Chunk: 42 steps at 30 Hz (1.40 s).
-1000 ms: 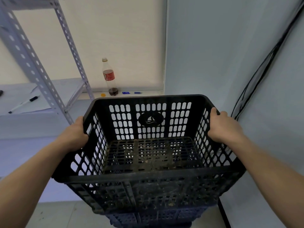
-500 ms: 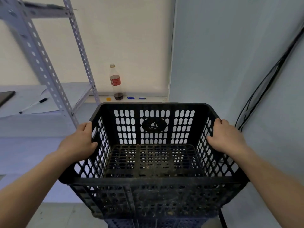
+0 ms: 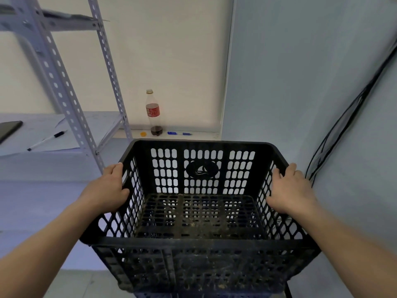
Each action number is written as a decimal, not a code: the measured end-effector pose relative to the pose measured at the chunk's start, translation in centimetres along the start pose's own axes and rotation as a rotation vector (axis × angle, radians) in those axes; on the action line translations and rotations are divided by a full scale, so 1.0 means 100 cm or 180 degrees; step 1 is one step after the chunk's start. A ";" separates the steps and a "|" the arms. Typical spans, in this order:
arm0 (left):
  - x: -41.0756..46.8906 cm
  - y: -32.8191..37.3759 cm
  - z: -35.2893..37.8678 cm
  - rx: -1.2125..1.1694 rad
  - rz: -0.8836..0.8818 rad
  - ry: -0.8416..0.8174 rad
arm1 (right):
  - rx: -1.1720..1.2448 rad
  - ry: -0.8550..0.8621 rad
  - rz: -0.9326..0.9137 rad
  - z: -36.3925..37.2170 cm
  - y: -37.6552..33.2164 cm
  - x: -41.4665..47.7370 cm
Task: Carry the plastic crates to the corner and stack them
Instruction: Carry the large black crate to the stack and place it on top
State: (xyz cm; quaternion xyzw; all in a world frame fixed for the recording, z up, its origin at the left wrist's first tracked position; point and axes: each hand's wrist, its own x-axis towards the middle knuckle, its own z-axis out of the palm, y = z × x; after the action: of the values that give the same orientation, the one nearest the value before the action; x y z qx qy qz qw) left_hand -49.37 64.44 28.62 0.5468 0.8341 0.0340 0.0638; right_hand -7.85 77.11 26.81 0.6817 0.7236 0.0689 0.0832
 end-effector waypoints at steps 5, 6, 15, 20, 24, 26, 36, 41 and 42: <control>-0.015 0.004 -0.008 -0.0181 0.0149 0.0384 | 0.0250 -0.0063 -0.0033 -0.004 0.002 -0.002; -0.020 0.006 -0.008 -0.0078 0.0161 0.0405 | 0.0375 -0.0099 -0.0027 -0.006 0.003 -0.001; -0.012 -0.002 0.003 0.0157 0.0002 0.0064 | 0.0883 -0.0075 0.0388 -0.008 0.006 0.005; -0.009 -0.010 0.005 0.0055 0.0065 0.0045 | 0.0619 0.0007 0.0314 0.000 0.004 0.002; -0.010 -0.010 0.006 0.0062 0.0057 0.0001 | 0.0575 0.0034 0.0324 0.003 0.006 -0.002; -0.009 -0.012 0.005 0.0083 0.0094 0.0059 | 0.0535 0.0053 0.0332 0.005 0.006 -0.004; -0.037 0.004 -0.008 -0.0260 0.0574 0.0371 | 0.0758 0.0109 0.0262 -0.014 0.005 -0.015; -0.108 0.038 -0.007 -0.0437 0.1684 -0.0510 | 0.1614 -0.0106 -0.0889 -0.021 -0.041 -0.075; -0.113 0.044 -0.005 0.0014 0.1822 -0.0694 | 0.1751 -0.0324 -0.1029 -0.021 -0.049 -0.083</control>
State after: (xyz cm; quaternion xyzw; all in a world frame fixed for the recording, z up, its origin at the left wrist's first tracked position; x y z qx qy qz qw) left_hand -40.98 55.87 30.43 0.7602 0.6345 -0.0101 0.1395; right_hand -12.61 68.53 28.05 0.5574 0.8089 -0.1775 -0.0582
